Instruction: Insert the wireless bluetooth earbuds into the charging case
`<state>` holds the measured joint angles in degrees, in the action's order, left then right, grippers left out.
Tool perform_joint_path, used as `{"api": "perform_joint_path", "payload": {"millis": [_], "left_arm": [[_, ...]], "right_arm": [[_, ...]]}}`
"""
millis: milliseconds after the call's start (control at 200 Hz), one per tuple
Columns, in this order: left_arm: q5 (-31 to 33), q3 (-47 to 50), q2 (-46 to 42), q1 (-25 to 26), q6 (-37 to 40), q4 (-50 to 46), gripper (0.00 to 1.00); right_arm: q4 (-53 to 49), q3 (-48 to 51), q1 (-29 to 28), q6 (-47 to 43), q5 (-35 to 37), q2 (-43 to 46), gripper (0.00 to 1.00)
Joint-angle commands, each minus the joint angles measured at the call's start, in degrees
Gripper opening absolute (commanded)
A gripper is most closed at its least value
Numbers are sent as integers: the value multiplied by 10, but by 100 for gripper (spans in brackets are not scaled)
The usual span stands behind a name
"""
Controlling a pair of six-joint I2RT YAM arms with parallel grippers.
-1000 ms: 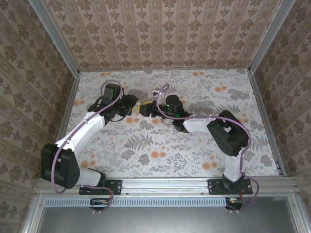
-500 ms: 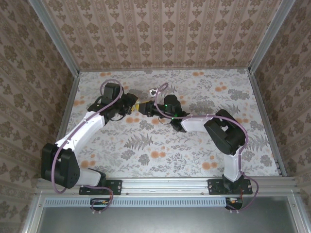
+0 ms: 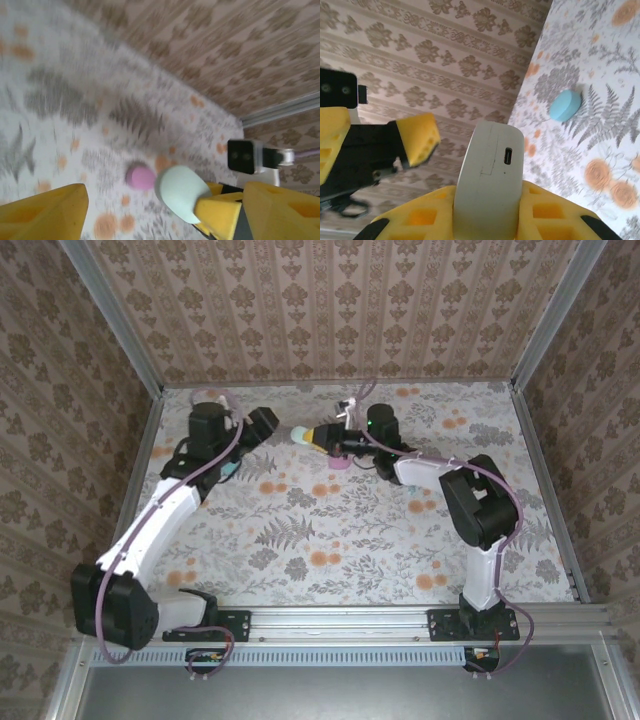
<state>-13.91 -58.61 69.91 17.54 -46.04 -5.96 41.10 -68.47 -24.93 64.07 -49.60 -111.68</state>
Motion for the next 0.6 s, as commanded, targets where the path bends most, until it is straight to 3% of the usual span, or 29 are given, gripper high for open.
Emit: {"api": "perform_joint_path", "payload": {"millis": [0, 120, 360, 590], "left_arm": [[-118, 45, -21, -56, 148, 148, 74], [-223, 57, -22, -81, 267, 197, 69], [-452, 25, 12, -59, 556, 127, 71], [-502, 13, 66, -27, 618, 185, 76]], "right_arm": [[-24, -31, 35, 130, -145, 26, 19], [-81, -61, 63, 141, -211, 39, 21], [-111, -115, 76, 165, -277, 47, 23], [-126, -144, 74, 165, -299, 63, 24]]}}
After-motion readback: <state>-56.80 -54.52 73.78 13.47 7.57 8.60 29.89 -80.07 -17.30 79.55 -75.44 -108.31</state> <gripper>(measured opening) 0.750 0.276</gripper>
